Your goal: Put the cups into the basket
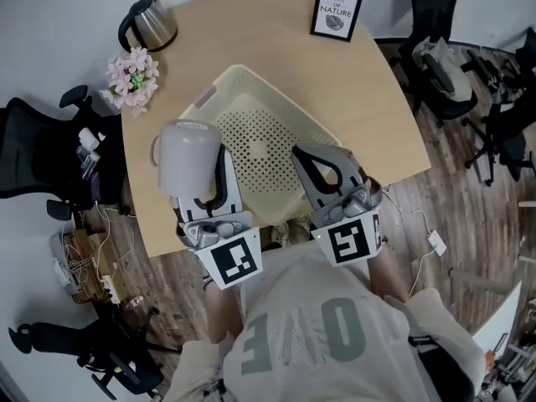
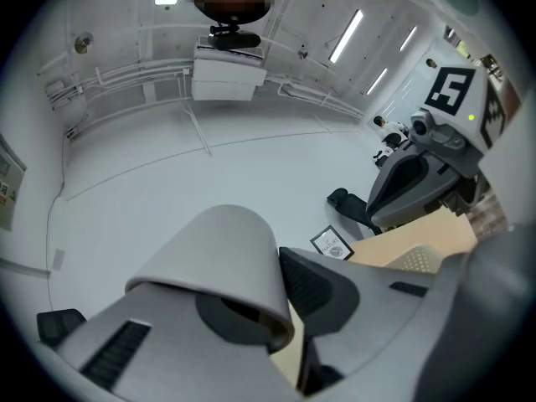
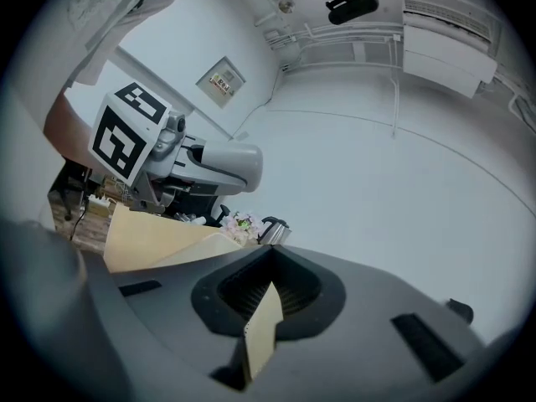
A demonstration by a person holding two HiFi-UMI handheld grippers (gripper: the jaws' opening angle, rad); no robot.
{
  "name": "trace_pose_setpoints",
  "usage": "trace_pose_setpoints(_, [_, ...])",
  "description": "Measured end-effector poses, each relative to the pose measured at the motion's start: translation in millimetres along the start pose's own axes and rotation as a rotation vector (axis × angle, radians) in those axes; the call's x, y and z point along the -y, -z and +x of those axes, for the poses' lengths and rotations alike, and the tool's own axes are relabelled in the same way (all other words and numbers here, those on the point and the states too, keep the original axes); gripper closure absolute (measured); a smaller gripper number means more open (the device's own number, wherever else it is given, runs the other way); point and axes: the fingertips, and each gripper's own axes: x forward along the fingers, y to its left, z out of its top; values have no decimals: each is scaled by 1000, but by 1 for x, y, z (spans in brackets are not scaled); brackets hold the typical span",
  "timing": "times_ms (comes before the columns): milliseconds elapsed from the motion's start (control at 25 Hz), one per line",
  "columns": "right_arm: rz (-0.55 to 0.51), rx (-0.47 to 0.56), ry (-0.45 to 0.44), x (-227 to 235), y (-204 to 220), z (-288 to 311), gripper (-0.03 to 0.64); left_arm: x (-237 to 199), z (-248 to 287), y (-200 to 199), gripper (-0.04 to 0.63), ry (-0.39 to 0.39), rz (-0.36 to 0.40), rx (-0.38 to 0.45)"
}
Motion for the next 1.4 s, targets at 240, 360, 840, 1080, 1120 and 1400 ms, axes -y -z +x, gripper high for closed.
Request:
trace_pose_setpoints(240, [36,36,-22,20,6,14,618,6,23,1,548,-7,26,-42])
trace_pose_setpoints(360, [45,42,-25,23,9,16,618,11,32,2,547,3,44,-42])
trace_pose_setpoints(840, [103,8,-47,23,18,18,618,68,70,72,547,396,230,-329])
trace_pose_setpoints(1080, [120,-18,-87,14,24,13,618,103,79,99,547,570,335,-399])
trace_pose_setpoints(1120, [126,-20,-85,15,25,12,618,108,79,106,548,601,363,-420])
trace_pose_setpoints(1400, [129,-26,-55,20,31,6,618,150,83,178,546,876,611,-616])
